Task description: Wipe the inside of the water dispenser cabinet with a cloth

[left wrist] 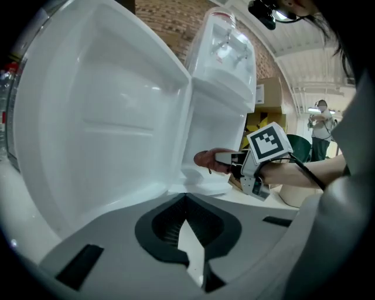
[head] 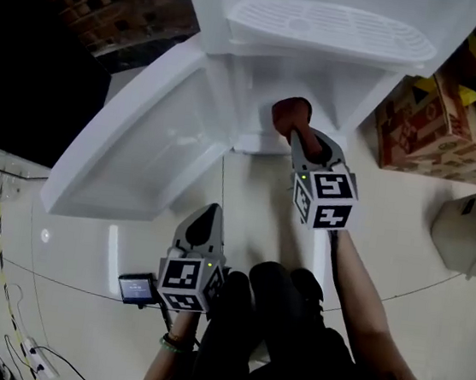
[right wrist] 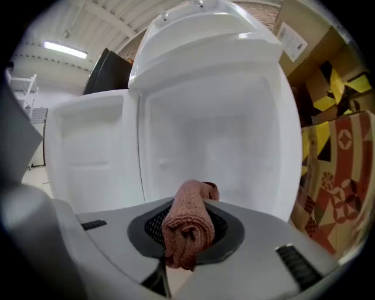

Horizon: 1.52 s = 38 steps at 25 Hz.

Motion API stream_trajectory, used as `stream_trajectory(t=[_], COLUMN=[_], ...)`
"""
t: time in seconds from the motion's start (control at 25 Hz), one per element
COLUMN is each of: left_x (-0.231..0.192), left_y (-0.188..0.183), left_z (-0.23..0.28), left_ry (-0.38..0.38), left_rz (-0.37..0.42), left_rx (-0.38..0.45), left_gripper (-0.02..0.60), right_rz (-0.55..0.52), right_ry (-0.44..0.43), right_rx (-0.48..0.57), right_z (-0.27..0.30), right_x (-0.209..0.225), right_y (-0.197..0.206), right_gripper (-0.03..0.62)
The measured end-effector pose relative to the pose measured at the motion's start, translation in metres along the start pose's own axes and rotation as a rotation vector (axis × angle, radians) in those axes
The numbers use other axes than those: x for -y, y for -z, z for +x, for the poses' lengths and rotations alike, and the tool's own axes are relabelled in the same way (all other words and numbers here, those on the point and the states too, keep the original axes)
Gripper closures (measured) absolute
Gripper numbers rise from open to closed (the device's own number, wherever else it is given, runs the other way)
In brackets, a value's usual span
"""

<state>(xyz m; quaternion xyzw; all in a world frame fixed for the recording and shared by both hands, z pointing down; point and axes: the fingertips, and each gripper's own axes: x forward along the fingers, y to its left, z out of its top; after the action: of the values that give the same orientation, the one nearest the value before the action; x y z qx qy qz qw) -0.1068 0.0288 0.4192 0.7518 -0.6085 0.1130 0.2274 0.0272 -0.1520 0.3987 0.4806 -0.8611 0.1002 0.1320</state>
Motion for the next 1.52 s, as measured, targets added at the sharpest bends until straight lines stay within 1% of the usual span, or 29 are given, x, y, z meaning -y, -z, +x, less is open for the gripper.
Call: stream_trajectory(t=[0.12,0.24,0.44,0.56,0.68,0.84,0.96,1.12,1.28,1.4,1.52], left_x=[-0.008,-0.012,-0.011,-0.008,-0.007,-0.014,-0.017,-0.025,-0.026,-0.019,-0.013], left_y=[-0.001,-0.006,-0.006,-0.004,-0.005,-0.007,-0.008,-0.006,-0.007,-0.007,-0.007], left_z=[-0.001,-0.001,0.005,0.006,0.009,0.011,0.012,0.012,0.016,0.019,0.018], left_ry=[-0.004,-0.008,0.006,0.015,0.023,0.005,-0.003,-0.024,-0.030,-0.014,0.000], left_rz=[-0.001,0.016,0.046,0.060,0.070,0.058,0.056,0.042,0.028,0.033,0.044], left_rx=[-0.005,-0.002,-0.025,-0.037,-0.045,-0.040,-0.040,-0.041,-0.040,-0.042,-0.043], left_gripper=[0.595,0.595,0.597,0.597,0.595,0.597,0.595,0.595,0.597,0.597,0.597], right_rz=[-0.054,-0.081,-0.121,-0.135,-0.127,-0.117,-0.106,-0.022,0.041,0.073,0.027], right_ry=[-0.031,-0.053,-0.114,-0.140,-0.143,-0.141,-0.087,0.058,0.202,0.232,0.241], right_rx=[-0.001,-0.007,-0.012,-0.027,-0.050,-0.097,-0.136,-0.164,-0.176,-0.183,-0.173], right_z=[0.027,0.054,0.077,0.087,0.098,0.115,0.122,0.120,0.102,0.092,0.087], right_x=[-0.008,-0.014,-0.034,-0.040,-0.037,-0.030,-0.011,0.043,0.094,0.105,0.097], right_y=[-0.013,-0.020,-0.026,-0.021,-0.014,0.001,0.013,0.025,0.028,0.028,0.020], right_gripper=[0.516,0.516,0.516,0.516,0.516,0.516,0.514,0.515,0.514,0.516,0.516])
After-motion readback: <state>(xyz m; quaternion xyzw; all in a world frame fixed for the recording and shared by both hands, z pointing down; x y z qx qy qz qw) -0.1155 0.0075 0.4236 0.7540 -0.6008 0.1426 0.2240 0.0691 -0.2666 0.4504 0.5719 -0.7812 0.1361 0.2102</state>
